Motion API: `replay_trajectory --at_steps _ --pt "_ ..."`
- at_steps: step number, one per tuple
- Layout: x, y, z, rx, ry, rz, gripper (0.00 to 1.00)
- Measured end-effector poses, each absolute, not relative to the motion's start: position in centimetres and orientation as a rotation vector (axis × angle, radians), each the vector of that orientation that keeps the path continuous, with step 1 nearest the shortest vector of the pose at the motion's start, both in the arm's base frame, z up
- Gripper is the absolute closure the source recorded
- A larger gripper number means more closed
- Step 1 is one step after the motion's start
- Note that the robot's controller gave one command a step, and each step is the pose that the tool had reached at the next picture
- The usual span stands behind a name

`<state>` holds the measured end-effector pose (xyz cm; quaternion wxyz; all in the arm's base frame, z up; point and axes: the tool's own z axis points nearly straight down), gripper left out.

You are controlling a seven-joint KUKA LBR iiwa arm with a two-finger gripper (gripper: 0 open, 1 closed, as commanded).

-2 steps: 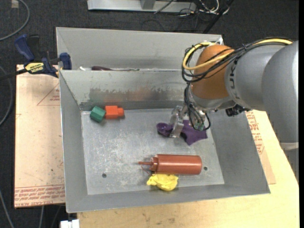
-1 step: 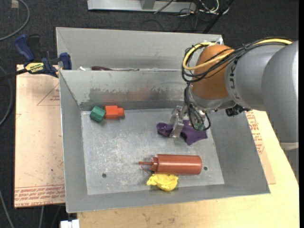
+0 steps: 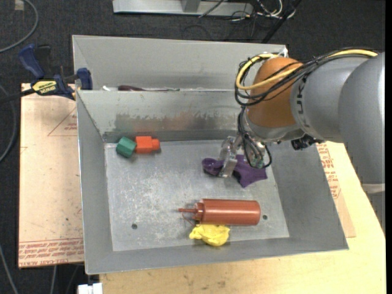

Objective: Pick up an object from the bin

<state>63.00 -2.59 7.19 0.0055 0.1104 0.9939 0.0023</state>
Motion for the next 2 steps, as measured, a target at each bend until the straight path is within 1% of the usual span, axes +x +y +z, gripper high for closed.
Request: replay_trajectory --at_steps 2 --pt "62.8 -2.6 9.0 0.346 3.117 0.008 1.0"
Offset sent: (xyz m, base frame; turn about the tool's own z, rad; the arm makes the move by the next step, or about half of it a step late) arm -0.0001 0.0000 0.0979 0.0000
